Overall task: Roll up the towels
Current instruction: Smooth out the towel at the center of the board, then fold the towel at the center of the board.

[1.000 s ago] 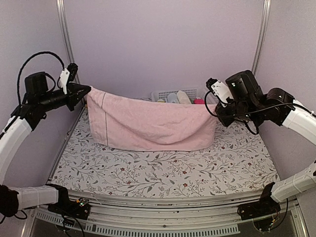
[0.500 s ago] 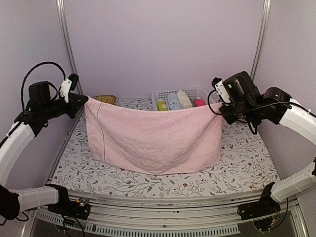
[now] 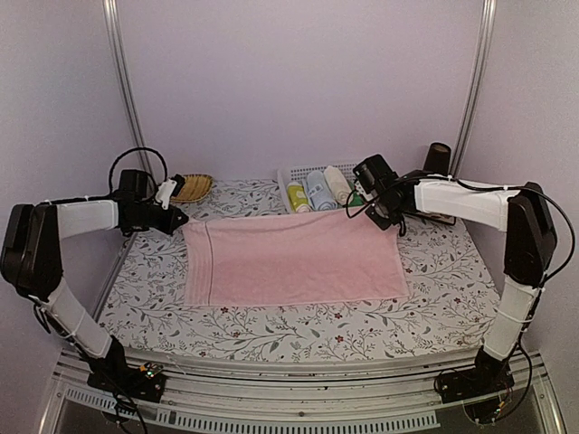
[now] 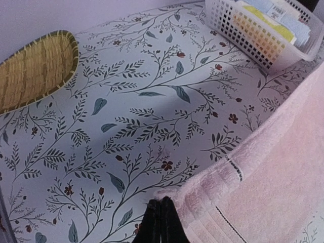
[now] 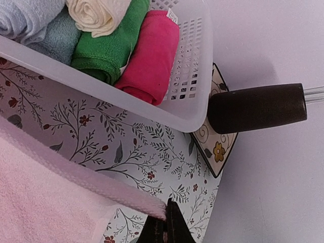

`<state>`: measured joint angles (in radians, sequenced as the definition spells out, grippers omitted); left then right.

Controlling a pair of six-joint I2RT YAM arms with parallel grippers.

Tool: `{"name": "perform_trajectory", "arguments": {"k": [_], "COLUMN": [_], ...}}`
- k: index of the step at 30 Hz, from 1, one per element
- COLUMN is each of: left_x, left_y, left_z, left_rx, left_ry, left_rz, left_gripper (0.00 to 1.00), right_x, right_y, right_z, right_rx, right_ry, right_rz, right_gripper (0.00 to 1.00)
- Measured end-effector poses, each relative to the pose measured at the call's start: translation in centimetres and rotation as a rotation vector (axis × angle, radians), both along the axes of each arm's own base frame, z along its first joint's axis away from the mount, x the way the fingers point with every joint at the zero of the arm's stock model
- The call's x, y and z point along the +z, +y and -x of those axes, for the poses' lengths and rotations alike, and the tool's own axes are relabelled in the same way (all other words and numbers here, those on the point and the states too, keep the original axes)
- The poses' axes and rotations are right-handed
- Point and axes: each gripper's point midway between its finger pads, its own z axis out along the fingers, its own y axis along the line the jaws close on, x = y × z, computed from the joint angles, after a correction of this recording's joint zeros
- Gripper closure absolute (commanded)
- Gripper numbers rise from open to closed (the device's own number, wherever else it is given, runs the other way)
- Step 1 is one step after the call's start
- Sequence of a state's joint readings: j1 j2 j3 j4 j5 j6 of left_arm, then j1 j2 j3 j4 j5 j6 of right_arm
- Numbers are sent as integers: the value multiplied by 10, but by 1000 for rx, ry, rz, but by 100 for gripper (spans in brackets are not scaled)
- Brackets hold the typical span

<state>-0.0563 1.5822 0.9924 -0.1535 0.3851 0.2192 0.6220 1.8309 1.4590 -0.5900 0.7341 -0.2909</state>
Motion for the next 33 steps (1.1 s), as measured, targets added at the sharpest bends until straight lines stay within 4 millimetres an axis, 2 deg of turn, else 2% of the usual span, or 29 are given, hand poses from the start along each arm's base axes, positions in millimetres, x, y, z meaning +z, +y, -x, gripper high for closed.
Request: {"name": "perform_trajectory", "arguments": {"k": [3, 7, 10, 17, 20, 29, 33], "left_x": [-7, 2, 9, 28, 30, -9, -16], "left_y": [0, -7, -8, -10, -11, -21, -22], "left_z": [-9, -15, -12, 31, 48, 100, 116], "left_rx": [7, -15, -33, -120, -179, -404, -477], "left_ry": [-10, -66, -105, -198, -225, -171, -181], "left_rz": [-14, -22, -28, -47, -67, -153, -198], "left_gripper": [100, 100, 100, 100, 100, 100, 100], "right_x": [-5, -1, -3, -18, -26, -67, -81], "right_y": [4, 7, 5, -17, -22, -23, -20], "right_z": [-6, -9, -2, 39, 52, 97, 113], "right_rx": [12, 19, 24, 13, 7, 20, 39], "right_ry": [2, -14, -5, 62, 97, 232, 279], "right_rz": [7, -6, -16, -50, -65, -40, -21], "right_gripper": [97, 97, 97, 97, 97, 97, 97]}}
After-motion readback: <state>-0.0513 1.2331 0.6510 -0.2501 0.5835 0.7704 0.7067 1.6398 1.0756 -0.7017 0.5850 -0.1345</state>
